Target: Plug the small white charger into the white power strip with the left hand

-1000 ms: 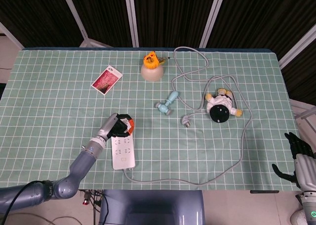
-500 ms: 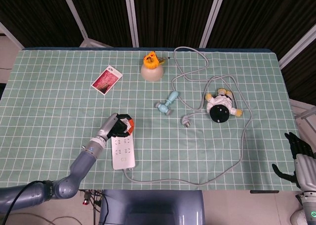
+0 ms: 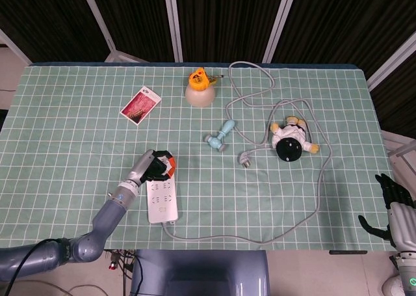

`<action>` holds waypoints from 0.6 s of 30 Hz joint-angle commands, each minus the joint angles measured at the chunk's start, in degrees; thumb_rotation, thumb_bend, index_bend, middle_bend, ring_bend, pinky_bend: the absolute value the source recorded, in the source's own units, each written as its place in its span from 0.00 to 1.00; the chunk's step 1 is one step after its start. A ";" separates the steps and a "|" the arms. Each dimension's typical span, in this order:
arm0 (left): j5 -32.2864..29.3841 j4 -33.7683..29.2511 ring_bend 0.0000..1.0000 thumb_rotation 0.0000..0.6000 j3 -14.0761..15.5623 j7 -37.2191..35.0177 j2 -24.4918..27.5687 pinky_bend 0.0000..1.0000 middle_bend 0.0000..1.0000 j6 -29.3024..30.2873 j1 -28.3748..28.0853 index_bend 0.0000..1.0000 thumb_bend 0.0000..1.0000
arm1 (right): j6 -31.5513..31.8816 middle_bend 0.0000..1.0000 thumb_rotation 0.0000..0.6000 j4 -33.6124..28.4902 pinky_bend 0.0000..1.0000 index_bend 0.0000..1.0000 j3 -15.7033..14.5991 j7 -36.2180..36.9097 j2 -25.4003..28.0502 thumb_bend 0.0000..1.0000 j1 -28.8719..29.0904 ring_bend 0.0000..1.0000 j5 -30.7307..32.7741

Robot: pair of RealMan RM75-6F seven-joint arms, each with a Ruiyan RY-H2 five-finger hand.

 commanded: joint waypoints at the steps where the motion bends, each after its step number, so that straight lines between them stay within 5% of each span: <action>1: 0.99 -0.20 0.96 1.00 -0.61 -0.60 -0.03 1.00 0.97 0.60 0.25 0.79 0.46 | 0.00 0.00 1.00 0.00 0.00 0.00 -0.02 -0.09 0.02 0.35 0.01 0.00 -0.05; 6: 4.36 -1.60 0.88 1.00 -2.37 -1.69 0.78 0.98 0.88 2.93 0.88 0.69 0.44 | 0.07 0.00 1.00 0.14 0.00 0.00 0.02 -0.18 -0.07 0.35 0.03 0.00 -0.07; 9: 7.67 -2.76 0.76 1.00 -3.54 -2.79 1.13 0.87 0.77 5.60 1.69 0.62 0.43 | 0.24 0.00 1.00 0.12 0.00 0.00 -0.01 -0.33 -0.12 0.35 -0.01 0.00 -0.22; 13: 14.04 -4.90 0.50 1.00 -3.71 -3.09 2.68 0.58 0.58 9.83 3.25 0.59 0.41 | 0.30 0.00 1.00 0.20 0.00 0.00 -0.04 -0.37 -0.15 0.35 -0.04 0.00 -0.31; 18: 24.69 -7.18 0.18 1.00 1.26 2.36 8.25 0.24 0.33 15.49 6.81 0.48 0.33 | 0.42 0.00 1.00 0.27 0.00 0.00 -0.13 -0.54 -0.14 0.35 -0.04 0.00 -0.65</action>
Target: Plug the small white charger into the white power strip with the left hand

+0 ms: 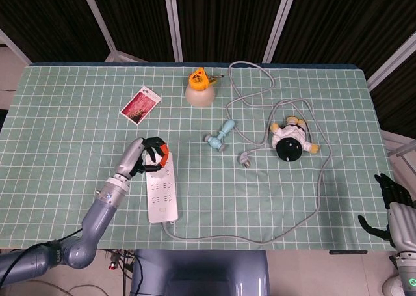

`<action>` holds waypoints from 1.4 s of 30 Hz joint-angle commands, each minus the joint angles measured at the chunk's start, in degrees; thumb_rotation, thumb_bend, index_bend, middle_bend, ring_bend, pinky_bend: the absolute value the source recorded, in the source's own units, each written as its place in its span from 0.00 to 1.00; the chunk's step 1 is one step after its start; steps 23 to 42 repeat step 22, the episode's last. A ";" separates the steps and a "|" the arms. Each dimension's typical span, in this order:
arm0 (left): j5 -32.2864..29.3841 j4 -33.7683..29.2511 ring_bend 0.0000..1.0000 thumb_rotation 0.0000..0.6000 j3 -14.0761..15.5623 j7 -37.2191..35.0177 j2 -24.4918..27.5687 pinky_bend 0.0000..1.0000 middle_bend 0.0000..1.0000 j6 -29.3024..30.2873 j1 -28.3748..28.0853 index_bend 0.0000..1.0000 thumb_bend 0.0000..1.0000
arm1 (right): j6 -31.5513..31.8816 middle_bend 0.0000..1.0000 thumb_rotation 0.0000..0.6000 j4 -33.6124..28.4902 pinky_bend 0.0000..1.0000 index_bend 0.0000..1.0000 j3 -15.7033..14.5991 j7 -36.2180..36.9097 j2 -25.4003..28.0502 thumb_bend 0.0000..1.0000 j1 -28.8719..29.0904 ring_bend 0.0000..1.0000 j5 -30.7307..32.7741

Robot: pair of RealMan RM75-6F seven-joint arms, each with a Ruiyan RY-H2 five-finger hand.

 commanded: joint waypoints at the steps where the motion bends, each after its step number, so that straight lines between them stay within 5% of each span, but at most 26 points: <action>1: 9.74 -1.97 0.14 1.00 5.06 5.54 5.43 0.19 0.29 6.56 4.13 0.45 0.31 | 0.02 0.00 1.00 0.03 0.00 0.00 -0.09 -0.15 0.01 0.35 -0.01 0.00 -0.14; 5: 15.25 -3.08 0.02 1.00 10.02 7.84 10.33 0.01 0.13 11.12 8.68 0.23 0.26 | 0.19 0.00 1.00 0.12 0.00 0.00 -0.18 -0.53 -0.03 0.35 -0.03 0.00 -0.40; 11: 21.73 -0.23 0.00 1.00 16.13 12.98 16.58 0.00 0.00 20.25 16.35 0.03 0.10 | 0.75 0.00 1.00 0.39 0.00 0.00 -0.33 -1.67 -0.32 0.35 -0.11 0.00 -0.95; 19: 25.36 6.76 0.00 1.00 19.65 23.54 15.50 0.00 0.00 33.24 25.43 0.01 0.07 | 1.31 0.00 1.00 0.61 0.00 0.00 -0.33 -3.33 -0.89 0.35 -0.20 0.00 -0.97; 42: 24.20 8.15 0.00 1.00 19.83 22.52 14.83 0.00 0.00 33.12 26.49 0.00 0.07 | 1.28 0.00 1.00 0.66 0.00 0.00 -0.37 -3.41 -0.89 0.35 -0.18 0.00 -1.04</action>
